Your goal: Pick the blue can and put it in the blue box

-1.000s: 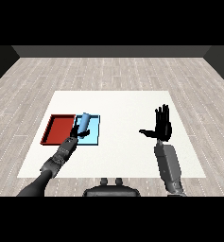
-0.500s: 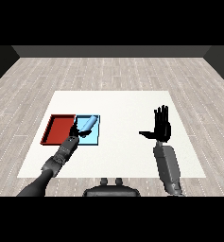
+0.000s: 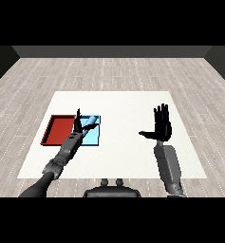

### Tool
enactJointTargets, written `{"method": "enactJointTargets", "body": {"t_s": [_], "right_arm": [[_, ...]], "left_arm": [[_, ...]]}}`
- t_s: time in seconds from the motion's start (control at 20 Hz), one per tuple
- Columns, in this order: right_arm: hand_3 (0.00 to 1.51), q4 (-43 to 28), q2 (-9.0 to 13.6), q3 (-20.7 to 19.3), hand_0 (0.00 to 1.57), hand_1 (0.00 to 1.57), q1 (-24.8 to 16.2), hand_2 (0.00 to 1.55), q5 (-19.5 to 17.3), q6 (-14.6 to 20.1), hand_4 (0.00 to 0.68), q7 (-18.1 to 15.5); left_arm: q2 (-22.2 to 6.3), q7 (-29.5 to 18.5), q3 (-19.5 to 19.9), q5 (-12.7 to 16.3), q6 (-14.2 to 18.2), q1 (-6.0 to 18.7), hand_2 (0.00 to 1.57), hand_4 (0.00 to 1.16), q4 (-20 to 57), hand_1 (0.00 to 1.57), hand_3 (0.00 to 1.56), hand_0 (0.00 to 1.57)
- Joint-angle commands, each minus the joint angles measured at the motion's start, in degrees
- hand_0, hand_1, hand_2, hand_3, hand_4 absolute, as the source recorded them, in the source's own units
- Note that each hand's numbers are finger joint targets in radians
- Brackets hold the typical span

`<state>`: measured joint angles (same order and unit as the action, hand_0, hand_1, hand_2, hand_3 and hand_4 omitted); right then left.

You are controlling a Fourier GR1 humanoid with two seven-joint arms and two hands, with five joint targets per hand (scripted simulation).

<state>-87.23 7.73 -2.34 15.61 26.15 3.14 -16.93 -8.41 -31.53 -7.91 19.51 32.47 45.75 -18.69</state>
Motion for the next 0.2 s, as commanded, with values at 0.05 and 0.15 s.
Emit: {"method": "enactJointTargets", "body": {"t_s": [0.05, 0.15], "right_arm": [[0.00, -0.62, 0.95, 1.33, 0.00, 0.00, -3.08, 0.00, -1.81, -1.20, 0.000, -0.58], [0.00, 0.02, 2.54, -0.10, 0.00, 0.00, -3.39, 0.00, -0.29, -1.86, 0.000, 1.84]], "left_arm": [[1.08, -9.72, 0.94, 2.74, -12.09, -2.37, 0.00, 0.00, -12.20, 0.00, 0.00, 0.00], [1.32, -11.46, -0.67, 2.40, -13.35, -7.02, 0.00, 0.00, -17.61, 0.00, 0.00, 0.00]]}}
